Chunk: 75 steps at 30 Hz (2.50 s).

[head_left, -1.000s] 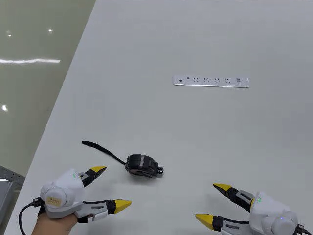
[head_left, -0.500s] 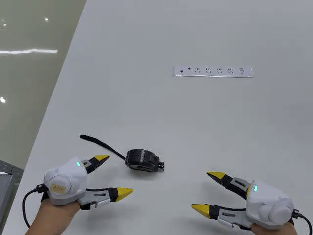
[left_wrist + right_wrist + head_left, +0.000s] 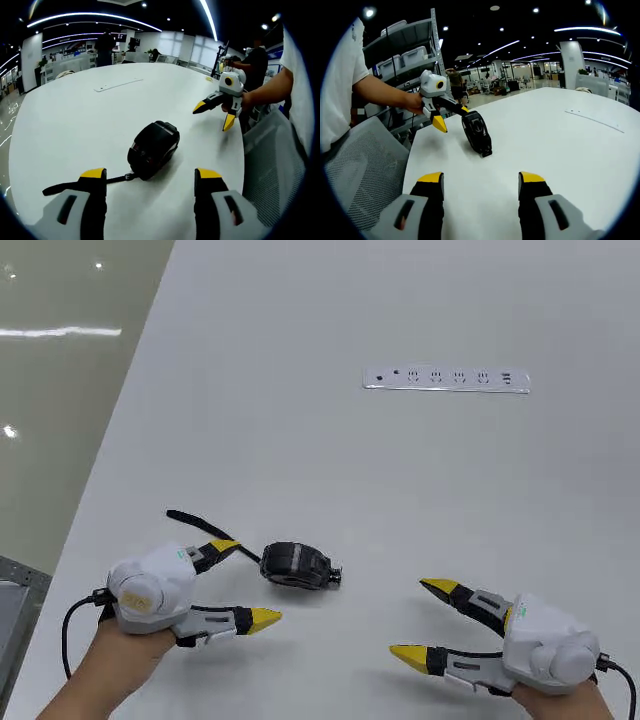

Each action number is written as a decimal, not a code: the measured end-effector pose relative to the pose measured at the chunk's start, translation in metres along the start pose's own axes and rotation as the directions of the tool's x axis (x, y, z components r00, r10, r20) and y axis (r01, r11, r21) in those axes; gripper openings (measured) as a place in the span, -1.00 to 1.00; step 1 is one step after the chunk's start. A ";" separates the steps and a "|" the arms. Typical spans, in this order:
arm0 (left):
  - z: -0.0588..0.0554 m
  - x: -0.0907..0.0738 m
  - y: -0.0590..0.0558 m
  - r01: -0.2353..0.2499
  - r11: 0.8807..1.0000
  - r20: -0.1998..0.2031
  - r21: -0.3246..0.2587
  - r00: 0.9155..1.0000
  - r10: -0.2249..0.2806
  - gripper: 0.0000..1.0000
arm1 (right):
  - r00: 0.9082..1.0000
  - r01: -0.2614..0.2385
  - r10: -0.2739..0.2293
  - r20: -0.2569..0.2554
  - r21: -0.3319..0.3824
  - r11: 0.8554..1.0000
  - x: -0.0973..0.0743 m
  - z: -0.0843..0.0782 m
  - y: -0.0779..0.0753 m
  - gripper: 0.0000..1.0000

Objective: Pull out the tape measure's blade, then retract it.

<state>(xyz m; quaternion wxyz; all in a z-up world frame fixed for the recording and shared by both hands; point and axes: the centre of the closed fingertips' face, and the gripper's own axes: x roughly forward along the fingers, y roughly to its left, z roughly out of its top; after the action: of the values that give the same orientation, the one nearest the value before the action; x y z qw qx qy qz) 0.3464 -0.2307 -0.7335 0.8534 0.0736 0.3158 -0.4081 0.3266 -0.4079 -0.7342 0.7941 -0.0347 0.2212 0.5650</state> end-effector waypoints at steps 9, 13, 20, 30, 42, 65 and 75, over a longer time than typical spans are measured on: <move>0.000 0.012 0.003 0.040 0.999 -0.028 0.031 0.999 -0.040 0.40 | 1.000 -0.026 0.026 -0.007 -0.013 1.000 0.013 0.003 -0.008 0.24; 0.000 0.015 0.005 0.052 0.997 -0.045 0.051 0.998 -0.050 0.40 | 0.999 -0.037 0.037 -0.014 -0.019 0.999 0.017 0.002 -0.010 0.25; 0.001 0.019 0.006 0.077 0.995 -0.055 0.062 0.996 -0.074 0.38 | 0.999 -0.054 0.053 -0.012 -0.026 0.998 0.025 0.004 -0.014 0.24; 0.003 0.025 0.007 0.096 0.992 -0.070 0.086 0.993 -0.090 0.33 | 0.998 -0.068 0.068 -0.002 -0.031 0.997 0.035 0.009 -0.017 0.22; 0.001 0.034 0.001 0.158 0.982 -0.095 0.105 0.984 -0.148 0.26 | 0.995 -0.098 0.098 -0.002 -0.020 0.995 0.044 0.010 -0.016 0.18; -0.004 0.046 -0.004 0.226 0.965 -0.134 0.136 0.969 -0.208 -0.06 | 0.991 -0.133 0.133 -0.012 -0.002 0.991 0.055 0.004 -0.007 0.11; -0.004 0.050 -0.003 0.227 0.965 -0.137 0.129 0.968 -0.210 -0.24 | 0.993 -0.119 0.120 -0.012 0.011 0.993 0.053 0.003 -0.011 0.11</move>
<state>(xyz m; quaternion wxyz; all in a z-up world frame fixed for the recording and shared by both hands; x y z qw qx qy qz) 0.3657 -0.2636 -0.7660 0.7747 0.1245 0.3432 -0.5163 0.3518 -0.3645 -0.7545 0.7577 -0.0208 0.2307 0.6101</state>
